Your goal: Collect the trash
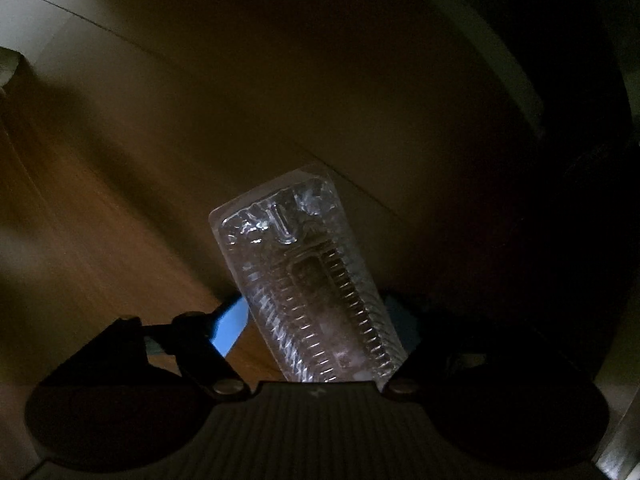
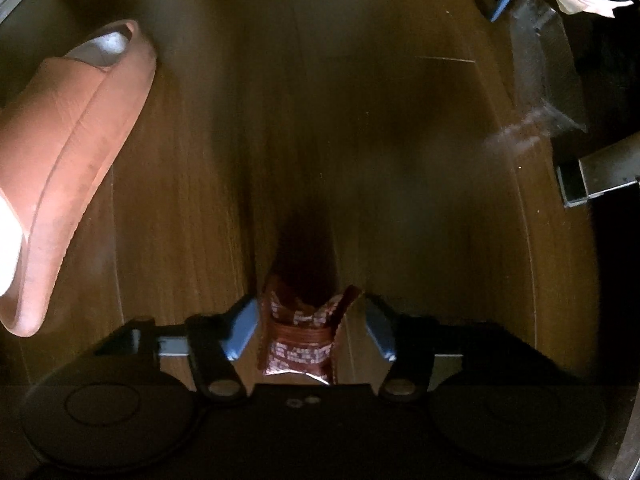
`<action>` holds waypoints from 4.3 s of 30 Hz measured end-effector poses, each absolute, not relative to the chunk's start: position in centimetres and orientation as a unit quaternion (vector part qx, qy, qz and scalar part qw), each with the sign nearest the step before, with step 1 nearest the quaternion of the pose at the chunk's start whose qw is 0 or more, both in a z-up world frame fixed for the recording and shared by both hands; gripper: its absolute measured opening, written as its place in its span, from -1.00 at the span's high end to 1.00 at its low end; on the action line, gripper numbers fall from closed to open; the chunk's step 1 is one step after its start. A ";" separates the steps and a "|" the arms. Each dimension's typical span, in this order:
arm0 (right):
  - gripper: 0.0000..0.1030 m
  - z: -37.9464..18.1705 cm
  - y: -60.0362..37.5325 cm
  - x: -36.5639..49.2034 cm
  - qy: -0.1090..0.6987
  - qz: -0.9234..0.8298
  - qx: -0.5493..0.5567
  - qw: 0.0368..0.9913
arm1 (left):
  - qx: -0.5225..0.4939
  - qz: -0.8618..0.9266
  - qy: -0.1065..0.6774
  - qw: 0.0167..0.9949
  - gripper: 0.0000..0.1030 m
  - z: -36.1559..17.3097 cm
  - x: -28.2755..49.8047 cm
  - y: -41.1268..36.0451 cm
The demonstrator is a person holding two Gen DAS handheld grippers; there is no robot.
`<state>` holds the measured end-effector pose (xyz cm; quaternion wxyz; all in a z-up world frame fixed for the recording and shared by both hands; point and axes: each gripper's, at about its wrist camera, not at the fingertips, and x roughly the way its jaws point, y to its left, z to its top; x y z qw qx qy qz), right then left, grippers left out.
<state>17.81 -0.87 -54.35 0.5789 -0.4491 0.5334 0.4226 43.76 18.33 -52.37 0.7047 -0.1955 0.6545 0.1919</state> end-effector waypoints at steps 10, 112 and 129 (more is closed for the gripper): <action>0.41 -52.3 -1.6 19.4 0.577 0.377 -0.402 0.602 | -0.165 0.163 0.647 0.727 0.06 -50.1 41.2 18.5; -0.74 10.7 -21.0 32.3 0.251 0.133 -0.074 0.956 | 0.005 -0.079 0.295 0.952 -0.60 13.1 36.8 -7.4; -0.99 15.3 -23.3 23.8 0.179 0.125 -0.055 0.974 | 0.009 -0.079 0.243 0.967 -0.94 17.1 27.8 -6.1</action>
